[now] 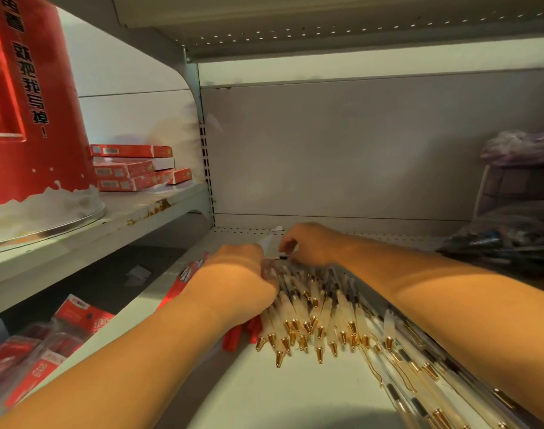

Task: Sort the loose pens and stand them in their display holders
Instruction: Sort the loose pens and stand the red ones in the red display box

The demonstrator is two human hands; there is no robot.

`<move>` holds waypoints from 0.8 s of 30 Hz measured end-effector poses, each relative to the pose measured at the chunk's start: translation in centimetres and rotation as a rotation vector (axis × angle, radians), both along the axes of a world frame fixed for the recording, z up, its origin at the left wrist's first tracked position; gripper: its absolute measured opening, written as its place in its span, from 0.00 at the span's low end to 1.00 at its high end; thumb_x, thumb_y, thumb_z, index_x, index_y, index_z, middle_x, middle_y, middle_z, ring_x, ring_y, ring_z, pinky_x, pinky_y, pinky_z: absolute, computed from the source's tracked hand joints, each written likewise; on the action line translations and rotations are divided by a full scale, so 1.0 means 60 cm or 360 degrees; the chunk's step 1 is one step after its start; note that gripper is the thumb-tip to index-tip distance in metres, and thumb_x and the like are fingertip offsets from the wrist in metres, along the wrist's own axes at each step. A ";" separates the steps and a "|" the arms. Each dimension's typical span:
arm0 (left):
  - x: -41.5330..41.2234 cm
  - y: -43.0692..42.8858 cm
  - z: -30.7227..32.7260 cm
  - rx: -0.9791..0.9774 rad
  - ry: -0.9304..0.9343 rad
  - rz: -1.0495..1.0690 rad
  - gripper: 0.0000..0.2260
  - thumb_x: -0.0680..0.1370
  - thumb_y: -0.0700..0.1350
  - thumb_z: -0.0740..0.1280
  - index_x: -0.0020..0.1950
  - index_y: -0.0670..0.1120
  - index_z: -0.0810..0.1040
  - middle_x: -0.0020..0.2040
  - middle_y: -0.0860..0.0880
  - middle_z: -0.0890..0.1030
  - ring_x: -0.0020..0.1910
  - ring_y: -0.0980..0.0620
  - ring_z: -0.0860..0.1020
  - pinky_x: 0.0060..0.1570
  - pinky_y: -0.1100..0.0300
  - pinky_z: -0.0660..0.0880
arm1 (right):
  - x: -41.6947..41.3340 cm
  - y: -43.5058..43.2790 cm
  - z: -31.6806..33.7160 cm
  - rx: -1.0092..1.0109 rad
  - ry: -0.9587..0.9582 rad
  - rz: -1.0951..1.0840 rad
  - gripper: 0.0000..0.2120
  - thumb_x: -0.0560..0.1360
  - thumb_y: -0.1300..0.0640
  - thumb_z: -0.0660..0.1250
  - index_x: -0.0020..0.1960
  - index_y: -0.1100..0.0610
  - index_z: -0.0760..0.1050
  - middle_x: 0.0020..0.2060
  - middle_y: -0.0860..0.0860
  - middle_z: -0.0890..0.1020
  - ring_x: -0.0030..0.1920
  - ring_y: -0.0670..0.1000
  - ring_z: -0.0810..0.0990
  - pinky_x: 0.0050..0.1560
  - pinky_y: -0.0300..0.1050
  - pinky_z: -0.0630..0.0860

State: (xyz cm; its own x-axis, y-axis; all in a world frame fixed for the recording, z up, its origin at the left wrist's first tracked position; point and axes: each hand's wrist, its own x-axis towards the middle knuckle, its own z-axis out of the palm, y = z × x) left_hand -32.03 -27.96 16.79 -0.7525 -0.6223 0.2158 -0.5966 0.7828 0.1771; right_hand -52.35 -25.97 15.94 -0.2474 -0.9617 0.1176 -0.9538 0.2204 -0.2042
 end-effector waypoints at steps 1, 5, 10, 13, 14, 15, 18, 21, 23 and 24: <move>-0.002 0.001 -0.002 0.0023 -0.0031 -0.0003 0.07 0.76 0.54 0.65 0.48 0.52 0.73 0.40 0.51 0.77 0.37 0.54 0.76 0.28 0.62 0.70 | -0.001 -0.003 -0.003 -0.0008 0.0020 0.0016 0.14 0.77 0.62 0.67 0.61 0.55 0.79 0.59 0.51 0.81 0.59 0.51 0.78 0.58 0.43 0.72; -0.006 0.005 -0.003 0.0112 -0.0008 -0.0032 0.14 0.74 0.54 0.70 0.58 0.57 0.73 0.40 0.52 0.79 0.36 0.55 0.78 0.29 0.64 0.74 | -0.009 -0.004 -0.008 -0.0037 0.0078 0.0059 0.10 0.75 0.60 0.70 0.56 0.53 0.82 0.54 0.50 0.83 0.51 0.48 0.78 0.53 0.44 0.73; -0.008 0.002 -0.005 0.0116 -0.0038 -0.0021 0.10 0.74 0.56 0.71 0.49 0.51 0.80 0.44 0.51 0.79 0.41 0.55 0.77 0.32 0.65 0.73 | -0.030 0.033 0.017 -0.0175 0.0083 0.0104 0.09 0.76 0.59 0.70 0.55 0.52 0.82 0.48 0.46 0.81 0.49 0.47 0.77 0.50 0.44 0.73; -0.011 0.004 -0.004 0.0191 0.0026 -0.0096 0.07 0.75 0.54 0.72 0.48 0.54 0.77 0.46 0.54 0.79 0.41 0.57 0.75 0.31 0.69 0.69 | -0.041 0.073 0.034 -0.0229 0.0113 0.0148 0.09 0.76 0.58 0.70 0.55 0.51 0.82 0.46 0.41 0.76 0.50 0.44 0.76 0.48 0.40 0.69; -0.012 0.005 -0.003 0.0206 0.0047 -0.0124 0.07 0.75 0.53 0.72 0.48 0.56 0.75 0.48 0.56 0.78 0.41 0.57 0.75 0.32 0.70 0.67 | -0.044 0.086 0.038 -0.0234 0.0155 0.0171 0.09 0.76 0.58 0.70 0.55 0.50 0.82 0.46 0.41 0.76 0.50 0.44 0.75 0.47 0.38 0.68; -0.013 0.005 -0.003 0.0207 0.0060 -0.0149 0.07 0.75 0.52 0.72 0.48 0.57 0.75 0.49 0.56 0.77 0.42 0.56 0.75 0.33 0.70 0.67 | -0.044 0.101 0.042 -0.0234 0.0205 0.0195 0.09 0.77 0.58 0.70 0.55 0.50 0.82 0.46 0.41 0.76 0.51 0.44 0.75 0.47 0.36 0.67; -0.014 0.001 -0.004 0.0198 0.0053 -0.0178 0.07 0.76 0.51 0.72 0.44 0.58 0.73 0.51 0.57 0.76 0.46 0.55 0.76 0.37 0.69 0.69 | -0.031 0.140 0.044 -0.0217 0.0275 0.0299 0.08 0.76 0.56 0.70 0.54 0.47 0.81 0.46 0.38 0.75 0.51 0.39 0.73 0.50 0.32 0.65; -0.014 -0.004 -0.007 0.0207 0.0060 -0.0171 0.08 0.77 0.48 0.70 0.42 0.58 0.73 0.48 0.57 0.76 0.44 0.57 0.75 0.33 0.70 0.68 | -0.003 0.167 0.035 -0.0162 0.0286 0.0484 0.09 0.76 0.55 0.69 0.55 0.47 0.81 0.50 0.38 0.77 0.54 0.39 0.74 0.57 0.35 0.67; -0.015 -0.004 -0.009 0.0197 0.0061 -0.0164 0.05 0.78 0.48 0.69 0.44 0.57 0.75 0.46 0.56 0.78 0.43 0.58 0.76 0.33 0.69 0.69 | 0.009 0.176 0.031 -0.0094 0.0329 0.0570 0.10 0.77 0.56 0.68 0.58 0.48 0.80 0.55 0.42 0.79 0.57 0.41 0.74 0.62 0.36 0.66; -0.015 -0.003 -0.010 0.0195 0.0052 -0.0160 0.03 0.78 0.49 0.68 0.46 0.56 0.76 0.45 0.55 0.78 0.42 0.58 0.76 0.33 0.67 0.70 | 0.013 0.181 0.031 -0.0059 0.0323 0.0577 0.11 0.78 0.57 0.67 0.59 0.48 0.80 0.57 0.44 0.79 0.58 0.41 0.74 0.63 0.36 0.66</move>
State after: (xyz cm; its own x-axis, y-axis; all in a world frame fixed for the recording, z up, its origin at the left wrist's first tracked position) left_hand -32.91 -28.17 16.19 -0.8063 -0.5671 0.1683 -0.5085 0.8098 0.2928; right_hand -51.56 -15.10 17.80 0.1385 -0.9765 0.1653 -0.9899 -0.1413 -0.0056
